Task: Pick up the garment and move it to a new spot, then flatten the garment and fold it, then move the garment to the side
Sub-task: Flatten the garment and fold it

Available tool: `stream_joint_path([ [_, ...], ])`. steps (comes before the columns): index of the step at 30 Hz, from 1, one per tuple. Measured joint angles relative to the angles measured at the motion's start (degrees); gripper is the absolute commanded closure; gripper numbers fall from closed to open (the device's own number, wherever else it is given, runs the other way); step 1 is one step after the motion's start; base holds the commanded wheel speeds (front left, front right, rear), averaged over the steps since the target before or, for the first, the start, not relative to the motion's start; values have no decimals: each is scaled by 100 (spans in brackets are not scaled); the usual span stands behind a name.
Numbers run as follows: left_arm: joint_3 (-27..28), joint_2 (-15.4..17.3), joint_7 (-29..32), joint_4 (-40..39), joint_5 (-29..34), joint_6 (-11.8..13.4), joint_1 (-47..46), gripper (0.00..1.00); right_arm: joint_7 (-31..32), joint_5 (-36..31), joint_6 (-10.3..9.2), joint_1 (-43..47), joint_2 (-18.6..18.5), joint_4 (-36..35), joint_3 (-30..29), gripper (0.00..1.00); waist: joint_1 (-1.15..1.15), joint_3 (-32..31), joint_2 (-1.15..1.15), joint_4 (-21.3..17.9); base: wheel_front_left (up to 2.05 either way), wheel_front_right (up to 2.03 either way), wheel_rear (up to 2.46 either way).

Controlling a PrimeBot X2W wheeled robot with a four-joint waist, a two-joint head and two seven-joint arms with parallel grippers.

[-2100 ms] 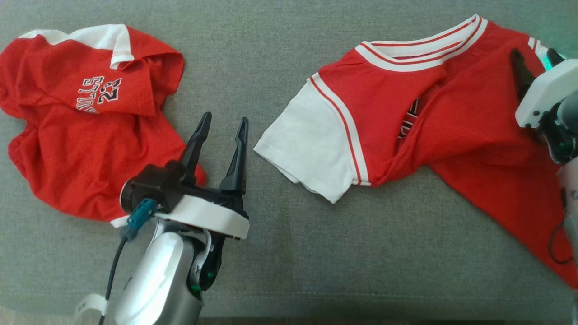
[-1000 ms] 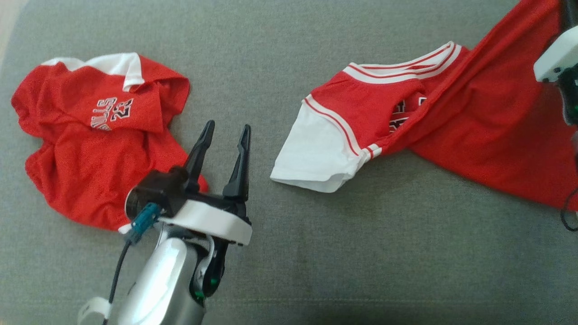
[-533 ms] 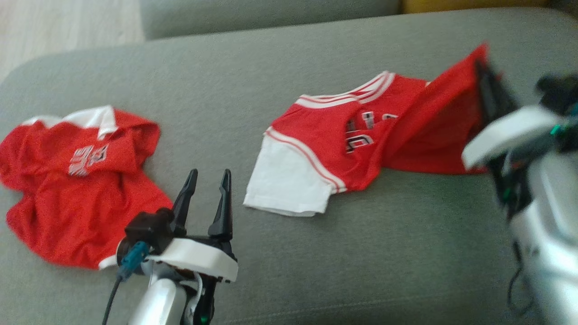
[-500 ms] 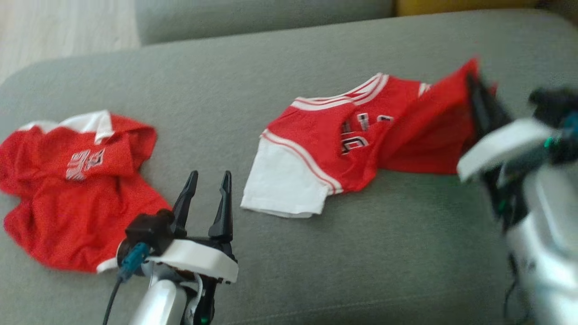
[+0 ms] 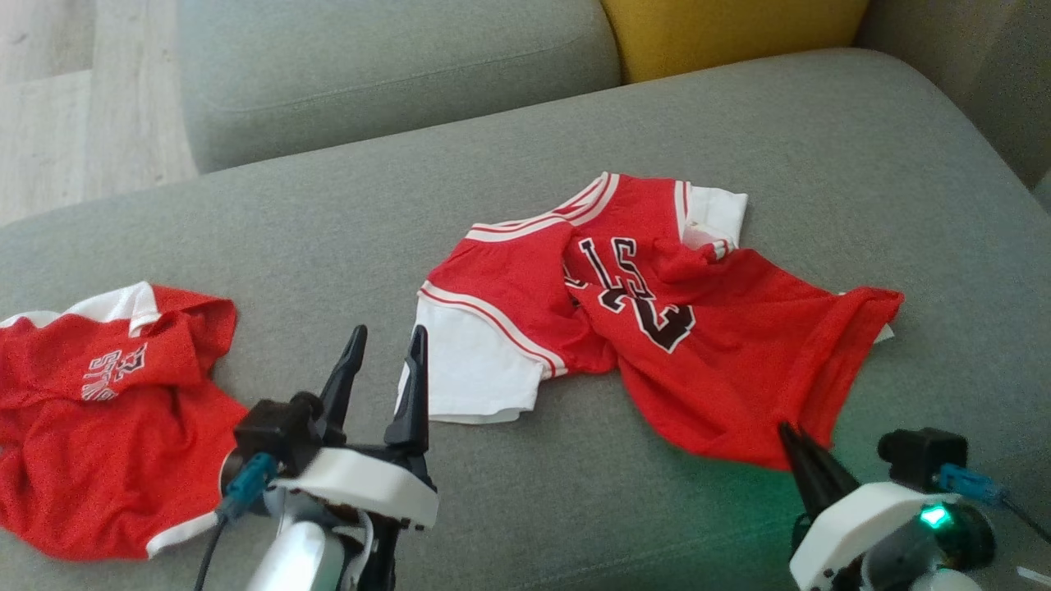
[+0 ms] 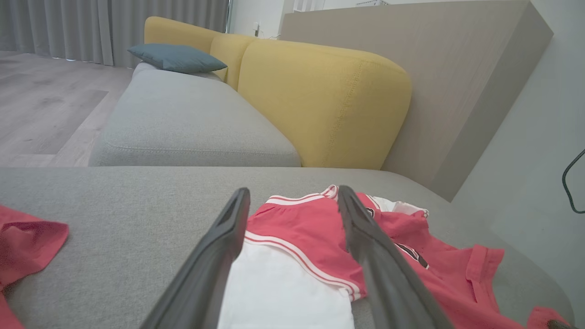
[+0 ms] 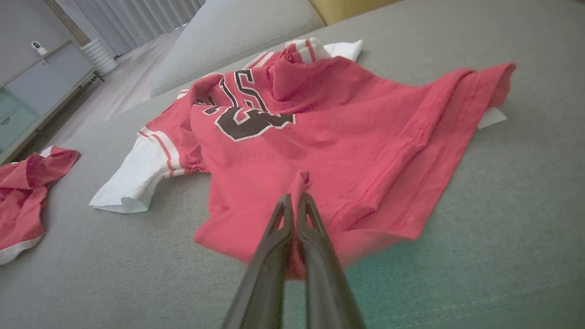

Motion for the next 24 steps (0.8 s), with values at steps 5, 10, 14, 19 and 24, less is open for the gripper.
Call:
stream_joint_path([
  [5,-43,1,0,3,-1,9,100,0,-234,-183,-1,-7,123,-8,-230,0,0,-43,0,127,0,0,0],
  [10,-59,2,0,3,-1,46,99,0,-558,-183,0,-111,227,-264,-420,0,0,-41,0,296,0,0,0],
  [14,-66,2,0,3,-1,45,100,0,-813,-209,0,-282,248,-365,-546,0,0,-21,0,392,0,0,0],
  [19,-104,3,0,2,1,42,99,0,-1263,-602,0,-598,300,-346,-745,0,0,51,0,554,0,0,0],
  [24,-126,3,0,-5,16,40,92,0,-1355,-962,0,-814,341,193,-1023,0,0,229,0,714,0,0,0],
])
